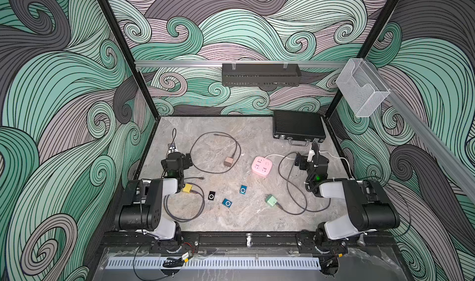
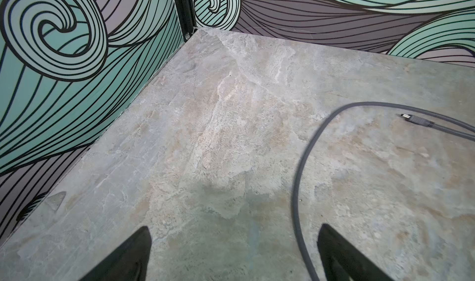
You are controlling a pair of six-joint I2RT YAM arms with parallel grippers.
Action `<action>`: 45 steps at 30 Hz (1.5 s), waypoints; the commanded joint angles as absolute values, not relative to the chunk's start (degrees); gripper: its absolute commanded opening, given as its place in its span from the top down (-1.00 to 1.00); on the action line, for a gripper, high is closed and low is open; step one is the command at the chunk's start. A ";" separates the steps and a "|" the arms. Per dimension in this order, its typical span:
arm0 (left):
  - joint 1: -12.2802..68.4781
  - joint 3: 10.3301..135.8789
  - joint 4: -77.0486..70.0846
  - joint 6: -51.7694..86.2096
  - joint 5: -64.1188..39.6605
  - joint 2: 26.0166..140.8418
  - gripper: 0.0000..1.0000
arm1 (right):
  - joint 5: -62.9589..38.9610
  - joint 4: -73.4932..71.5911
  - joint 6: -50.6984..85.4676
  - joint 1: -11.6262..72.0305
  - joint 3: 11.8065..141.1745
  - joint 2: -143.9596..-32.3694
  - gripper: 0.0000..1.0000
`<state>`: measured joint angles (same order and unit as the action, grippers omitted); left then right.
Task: Charge mp3
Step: Pick up the plug from the center of the board.
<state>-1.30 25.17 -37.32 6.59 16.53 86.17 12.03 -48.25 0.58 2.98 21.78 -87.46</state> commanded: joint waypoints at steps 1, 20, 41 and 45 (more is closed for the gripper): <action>-0.97 26.72 -38.06 5.98 17.22 86.94 -0.97 | 12.56 -49.24 -0.07 3.12 22.59 -87.75 -0.98; -1.04 26.72 -37.98 5.98 17.22 87.01 -0.97 | 12.57 -49.13 -0.09 3.08 22.61 -87.84 -0.98; -1.00 26.72 -38.11 5.98 17.23 86.92 -0.95 | 12.57 -49.37 -0.04 3.08 22.50 -87.69 -0.98; -1.05 26.63 -38.13 5.98 17.21 86.87 -0.92 | 12.57 -49.63 -0.11 3.08 22.32 -87.63 -0.98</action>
